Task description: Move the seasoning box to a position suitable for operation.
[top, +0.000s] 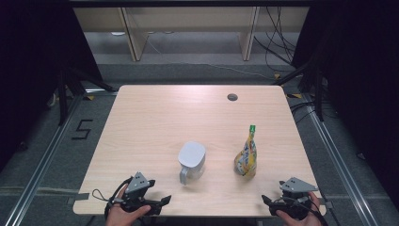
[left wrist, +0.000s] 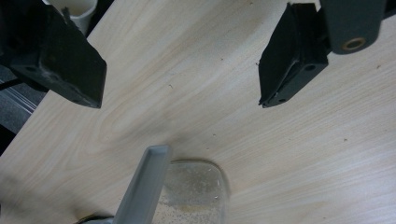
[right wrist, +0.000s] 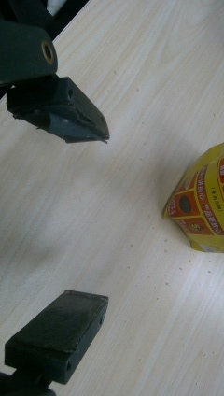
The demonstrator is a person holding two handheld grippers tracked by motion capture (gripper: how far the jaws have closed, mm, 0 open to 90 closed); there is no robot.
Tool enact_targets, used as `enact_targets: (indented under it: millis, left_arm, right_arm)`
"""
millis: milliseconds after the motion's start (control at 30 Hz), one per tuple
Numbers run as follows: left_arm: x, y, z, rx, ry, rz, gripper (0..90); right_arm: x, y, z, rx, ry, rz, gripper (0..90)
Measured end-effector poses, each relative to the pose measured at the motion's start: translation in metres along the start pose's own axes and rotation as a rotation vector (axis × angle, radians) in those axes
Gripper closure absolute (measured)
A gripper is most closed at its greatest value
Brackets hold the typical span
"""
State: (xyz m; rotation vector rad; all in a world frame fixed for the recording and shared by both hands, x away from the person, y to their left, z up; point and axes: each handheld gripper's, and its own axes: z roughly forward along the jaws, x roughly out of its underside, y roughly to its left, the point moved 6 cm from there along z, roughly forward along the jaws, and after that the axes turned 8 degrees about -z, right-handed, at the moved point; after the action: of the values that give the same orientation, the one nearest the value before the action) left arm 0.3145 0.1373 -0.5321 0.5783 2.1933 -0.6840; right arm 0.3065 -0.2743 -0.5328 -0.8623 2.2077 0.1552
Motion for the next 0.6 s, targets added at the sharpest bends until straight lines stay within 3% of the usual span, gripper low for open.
enact_targets:
  millis: [167,333,433,533,600]
  left_arm:
    - [-0.0007,0.0029,-0.0028,-0.006,0.009,0.014,14.7]
    - [-0.0022,0.0013,-0.0033,0.012,-0.022,-0.006,14.7]
    - [-0.0022,0.0016,-0.0040,0.014,-0.009,0.012,14.9]
    - [-0.0023,-0.0013,-0.0027,0.024,-0.019,-0.017,15.1]
    - [-0.0026,-0.0010,-0.0031,0.019,-0.018,-0.012,16.0]
  right_arm:
    - [-0.0011,-0.0010,0.0007,0.002,-0.012,-0.020,17.7]
    - [-0.0015,-0.0004,0.0005,0.003,-0.011,-0.018,17.8]
    - [-0.0009,-0.0008,0.0009,0.002,-0.009,-0.020,18.1]
    - [-0.0009,-0.0016,0.0002,0.003,-0.013,-0.009,18.0]
    - [-0.0014,-0.0013,0.0019,-0.008,-0.026,-0.009,18.0]
